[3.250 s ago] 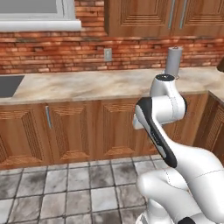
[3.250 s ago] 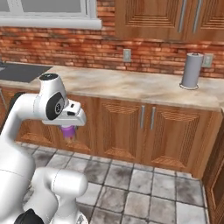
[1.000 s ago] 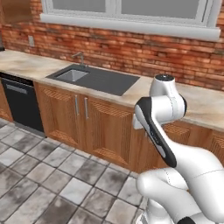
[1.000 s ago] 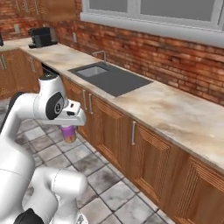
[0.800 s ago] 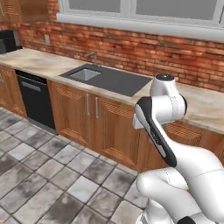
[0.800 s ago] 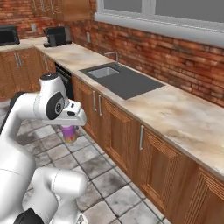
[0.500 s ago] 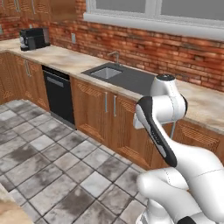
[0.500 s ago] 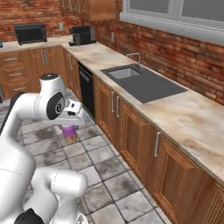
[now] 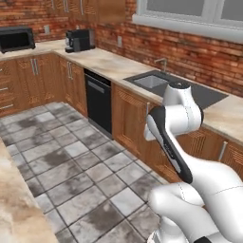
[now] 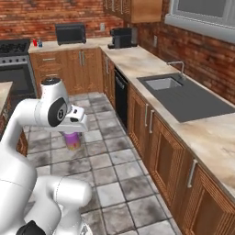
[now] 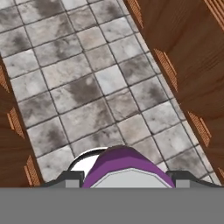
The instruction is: Four empty soda cans are scattered around the kitchen. Gather all the cans and cluster them next to the stove for recycling.
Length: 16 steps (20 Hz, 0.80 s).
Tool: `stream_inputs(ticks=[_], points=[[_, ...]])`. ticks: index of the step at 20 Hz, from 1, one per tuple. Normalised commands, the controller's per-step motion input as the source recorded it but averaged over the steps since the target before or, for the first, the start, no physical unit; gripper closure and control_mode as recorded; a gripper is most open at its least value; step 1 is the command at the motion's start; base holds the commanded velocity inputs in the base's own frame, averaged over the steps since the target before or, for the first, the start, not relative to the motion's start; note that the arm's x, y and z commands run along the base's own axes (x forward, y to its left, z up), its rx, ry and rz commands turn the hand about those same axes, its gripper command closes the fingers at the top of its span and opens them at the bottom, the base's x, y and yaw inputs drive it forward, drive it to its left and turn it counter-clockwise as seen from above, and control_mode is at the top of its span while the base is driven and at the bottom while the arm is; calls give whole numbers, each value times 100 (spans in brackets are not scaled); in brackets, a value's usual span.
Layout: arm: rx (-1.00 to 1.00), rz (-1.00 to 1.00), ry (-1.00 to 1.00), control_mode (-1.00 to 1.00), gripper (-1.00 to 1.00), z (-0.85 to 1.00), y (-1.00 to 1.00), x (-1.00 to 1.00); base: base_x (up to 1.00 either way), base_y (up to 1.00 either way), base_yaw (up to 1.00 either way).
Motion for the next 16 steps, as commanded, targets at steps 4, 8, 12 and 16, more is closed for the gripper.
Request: stream_inputs(ticks=[4,8,12,16], points=[[0,0,0,100,100,0,0,0,77,0,31],[0,0,0,100,100,0,0,0,77,0,31],[0,0,0,100,100,0,0,0,78,0,30],[0,0,0,100,100,0,0,0,82,-3,29]])
